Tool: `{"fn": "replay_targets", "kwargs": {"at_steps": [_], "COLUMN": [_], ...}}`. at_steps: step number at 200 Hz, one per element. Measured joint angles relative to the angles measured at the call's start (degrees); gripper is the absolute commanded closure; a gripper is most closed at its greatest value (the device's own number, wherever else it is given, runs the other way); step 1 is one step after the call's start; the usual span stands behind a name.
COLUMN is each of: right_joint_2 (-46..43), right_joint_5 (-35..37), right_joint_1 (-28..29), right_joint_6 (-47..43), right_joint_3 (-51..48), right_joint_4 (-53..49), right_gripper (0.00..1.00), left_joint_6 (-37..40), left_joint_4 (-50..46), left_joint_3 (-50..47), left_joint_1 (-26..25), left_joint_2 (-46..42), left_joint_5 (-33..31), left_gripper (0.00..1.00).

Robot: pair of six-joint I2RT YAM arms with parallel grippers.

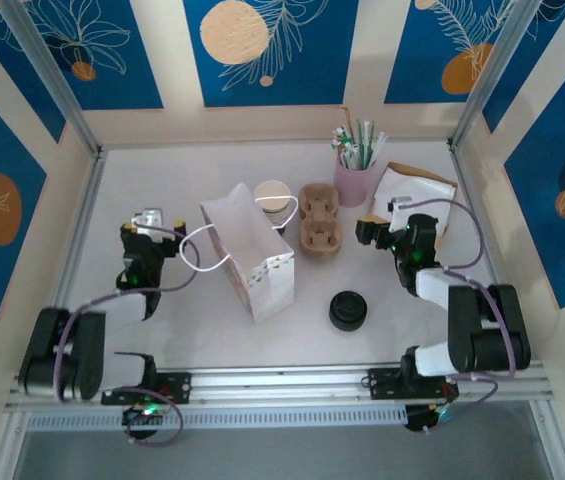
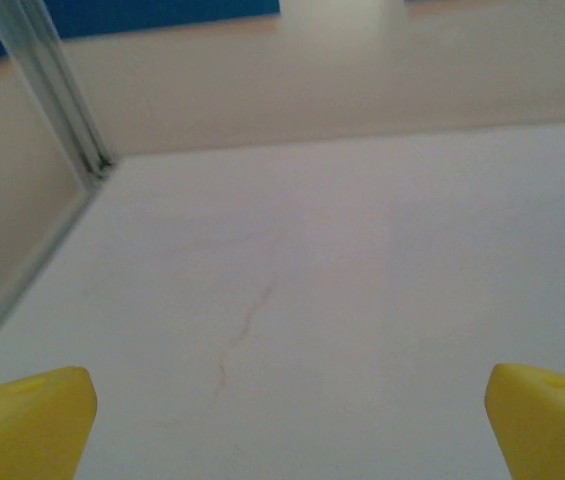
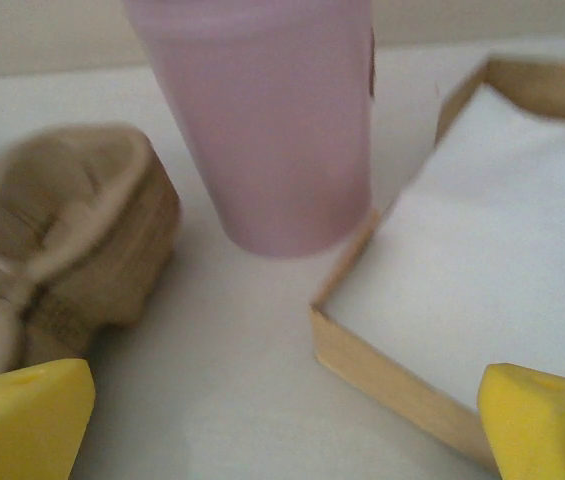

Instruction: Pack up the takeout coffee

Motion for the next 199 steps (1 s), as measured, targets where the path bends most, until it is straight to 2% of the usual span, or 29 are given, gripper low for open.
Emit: {"fn": "replay_targets", "kwargs": {"at_steps": [24, 53, 94, 119, 145, 161, 176, 199], "right_joint_2": [-8.7, -18.4, -25.8, -26.8, -27.6, -27.3, -26.4, -25.9], "right_joint_5": [0.4, 0.4, -0.2, -0.3, -3.9, -7.9, -12.1, -17.5], "right_joint_1": [1.2, 1.8, 2.2, 1.4, -2.3, -5.3, -6.9, -5.2], "right_joint_6": [0.7, 4.7, 12.7, 16.7, 20.3, 22.0, 22.9, 23.8], "right_joint_3": [3.0, 8.5, 20.5, 28.2, 30.5, 30.5, 30.5, 29.9], "right_joint_4": [-7.2, -18.2, -38.3, -50.3, -57.7, -60.8, -63.0, -64.7], "right_gripper": [0.01, 0.01, 0.01, 0.01, 0.01, 0.0, 0.03, 0.03], "left_joint_6": [-2.0, -6.8, -18.4, -23.0, -26.2, -29.0, -31.4, -33.7], "left_joint_4": [-12.2, -27.0, -50.0, -58.7, -63.5, -66.1, -69.0, -72.9], "left_joint_3": [3.5, 9.4, 21.7, 28.2, 31.8, 33.2, 34.5, 37.6], "left_joint_1": [-0.2, -0.3, -0.4, -0.5, -0.5, -0.5, -0.5, -0.5], "left_joint_2": [-11.4, -23.1, -34.4, -38.0, -40.0, -39.5, -38.2, -34.1], "left_joint_5": [-2.6, -2.8, 0.9, 7.0, 12.8, 13.4, 13.4, 15.0], "left_gripper": [0.0, 0.0, 0.0, 0.0, 0.0, 0.0, 0.0, 0.0]}}
